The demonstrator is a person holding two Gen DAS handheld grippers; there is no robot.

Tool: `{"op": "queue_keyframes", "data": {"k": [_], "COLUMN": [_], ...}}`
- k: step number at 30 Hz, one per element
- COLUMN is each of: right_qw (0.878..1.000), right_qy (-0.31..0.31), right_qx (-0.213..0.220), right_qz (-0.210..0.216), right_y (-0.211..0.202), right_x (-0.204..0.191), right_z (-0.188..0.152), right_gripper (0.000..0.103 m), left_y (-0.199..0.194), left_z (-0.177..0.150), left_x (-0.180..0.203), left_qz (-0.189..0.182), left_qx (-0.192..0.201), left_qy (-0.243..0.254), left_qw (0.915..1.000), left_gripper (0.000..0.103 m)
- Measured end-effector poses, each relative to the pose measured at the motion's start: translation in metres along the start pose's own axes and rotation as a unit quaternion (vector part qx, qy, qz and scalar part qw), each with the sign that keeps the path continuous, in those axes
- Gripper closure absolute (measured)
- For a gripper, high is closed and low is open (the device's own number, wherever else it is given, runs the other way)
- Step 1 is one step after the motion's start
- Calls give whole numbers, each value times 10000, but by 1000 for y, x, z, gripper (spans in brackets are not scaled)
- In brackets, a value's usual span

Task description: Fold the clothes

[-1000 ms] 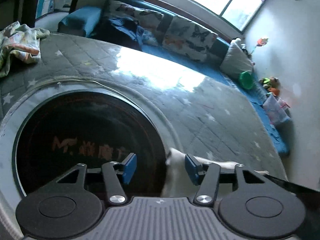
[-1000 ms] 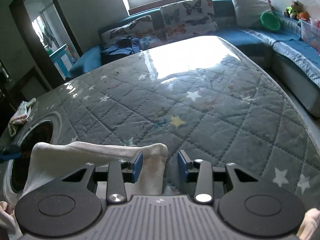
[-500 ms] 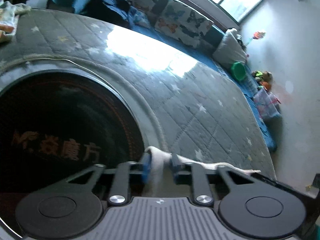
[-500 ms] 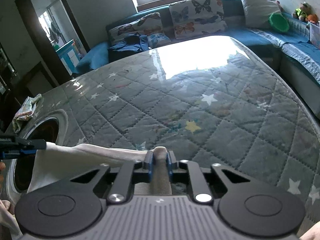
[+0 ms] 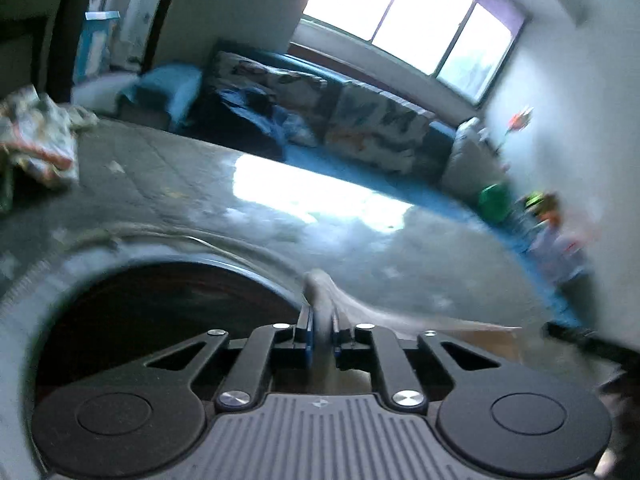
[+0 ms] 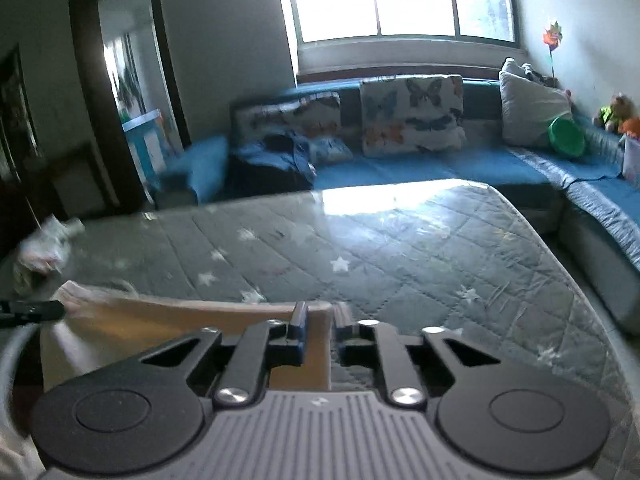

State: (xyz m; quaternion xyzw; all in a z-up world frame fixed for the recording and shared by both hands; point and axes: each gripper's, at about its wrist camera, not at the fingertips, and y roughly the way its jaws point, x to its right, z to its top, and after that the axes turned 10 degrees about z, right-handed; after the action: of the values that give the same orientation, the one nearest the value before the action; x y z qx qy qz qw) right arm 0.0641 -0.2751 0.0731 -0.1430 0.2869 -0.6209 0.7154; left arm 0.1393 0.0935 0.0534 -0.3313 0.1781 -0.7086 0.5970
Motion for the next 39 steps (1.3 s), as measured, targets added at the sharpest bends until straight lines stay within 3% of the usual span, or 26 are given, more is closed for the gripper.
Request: {"op": "queue_keyframes", "data": {"k": [3, 6, 12, 15, 20, 22, 26, 28, 33, 37, 39], "right_qw": [9998, 9972, 9866, 9781, 9723, 9706, 9633, 9612, 9581, 9577, 9579], "right_qy": [-76, -292, -435, -671, -1195, -1249, -1404, -1427, -1487, -1497, -1485], "right_qx": [-183, -560, -1254, -1551, -1646, -1643, -1724, -1764, -1835, -1854, -1858], "right_qz": [52, 397, 949, 1218, 1152, 1241, 1505, 1568, 1622, 1613, 1606], "right_y": [5, -3, -24, -36, -46, -51, -56, -55, -51, -49, -48], "right_x": [-5, -16, -35, -60, -89, -96, -115, -120, -128, -129, -130], "right_z": [-2, -13, -51, -73, -93, -95, -99, -102, -106, -106, -106], "right_gripper": [82, 82, 82, 77, 72, 71, 70, 64, 57, 56, 55], "left_y": [5, -2, -46, -68, -114, -136, -171, -187, -208, -201, -198], "left_z": [2, -2, -41, -67, -90, -88, -92, -98, -112, -121, -122], "left_x": [-10, -15, 0, 6, -13, -34, -76, -95, -131, -138, -147], "left_qz": [228, 294, -415, -465, -262, 32, 581, 786, 952, 939, 872], "left_qx": [-112, -217, -675, -877, -752, -564, -479, -499, -531, -700, -729], "left_qy": [-175, -295, -51, 258, 367, 214, -83, -343, -928, -994, -1306], "left_qw": [9995, 9989, 9968, 9947, 9961, 9982, 9971, 9951, 9897, 9881, 9849], "left_gripper": [90, 81, 79, 79, 75, 63, 59, 52, 34, 33, 33]}}
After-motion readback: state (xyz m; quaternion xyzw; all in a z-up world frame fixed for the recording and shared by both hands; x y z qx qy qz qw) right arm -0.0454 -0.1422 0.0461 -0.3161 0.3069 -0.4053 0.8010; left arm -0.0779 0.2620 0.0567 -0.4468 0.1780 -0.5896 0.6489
